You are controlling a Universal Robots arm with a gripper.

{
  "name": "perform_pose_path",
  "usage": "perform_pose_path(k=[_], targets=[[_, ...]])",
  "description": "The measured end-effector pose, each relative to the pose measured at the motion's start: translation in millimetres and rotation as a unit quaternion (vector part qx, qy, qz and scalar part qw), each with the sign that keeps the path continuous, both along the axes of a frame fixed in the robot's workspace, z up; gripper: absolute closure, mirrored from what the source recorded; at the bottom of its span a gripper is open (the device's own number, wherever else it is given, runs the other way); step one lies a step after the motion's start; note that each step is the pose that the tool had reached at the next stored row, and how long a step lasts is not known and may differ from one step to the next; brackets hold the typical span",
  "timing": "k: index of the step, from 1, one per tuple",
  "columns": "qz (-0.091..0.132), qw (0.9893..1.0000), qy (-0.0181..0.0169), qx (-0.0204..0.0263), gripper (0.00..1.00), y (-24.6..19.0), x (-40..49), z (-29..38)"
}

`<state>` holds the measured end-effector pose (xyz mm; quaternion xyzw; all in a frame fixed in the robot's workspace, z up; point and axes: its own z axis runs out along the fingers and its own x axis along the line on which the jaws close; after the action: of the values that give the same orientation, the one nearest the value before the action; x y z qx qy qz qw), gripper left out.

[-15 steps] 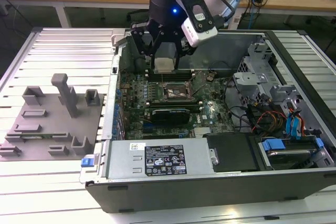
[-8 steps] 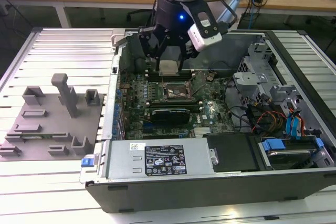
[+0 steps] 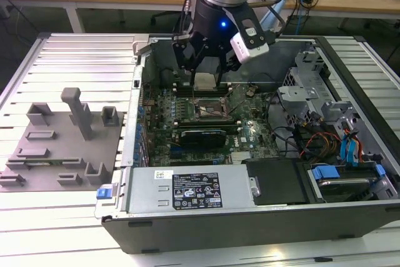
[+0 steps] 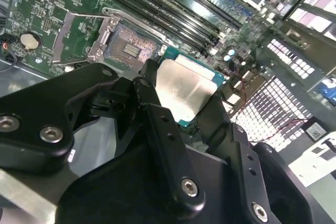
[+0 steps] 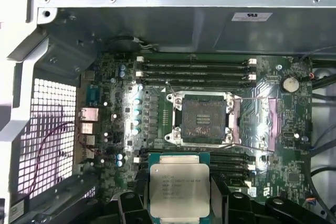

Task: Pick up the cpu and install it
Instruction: 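Pick up the cpu and move it towards the insertion slot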

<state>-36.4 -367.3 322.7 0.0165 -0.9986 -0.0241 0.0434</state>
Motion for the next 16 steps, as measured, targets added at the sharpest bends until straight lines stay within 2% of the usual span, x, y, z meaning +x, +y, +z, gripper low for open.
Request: perform_pose_path(k=[4,5,6,12,16], targets=[[0.0,1.0,0.0039,0.0001,0.45,7.5,3.5,-5.1],[0.0,1.0,0.005,0.0,0.45,10.8,6.6,-7.7],[0.0,1.0,0.0054,0.0,0.45,12.2,8.7,-9.2],[0.01,0.9999,0.0054,0.0,0.45,19.0,11.0,-21.2],[0.014,0.9999,0.0053,0.0,0.45,20.6,11.5,-26.4]])
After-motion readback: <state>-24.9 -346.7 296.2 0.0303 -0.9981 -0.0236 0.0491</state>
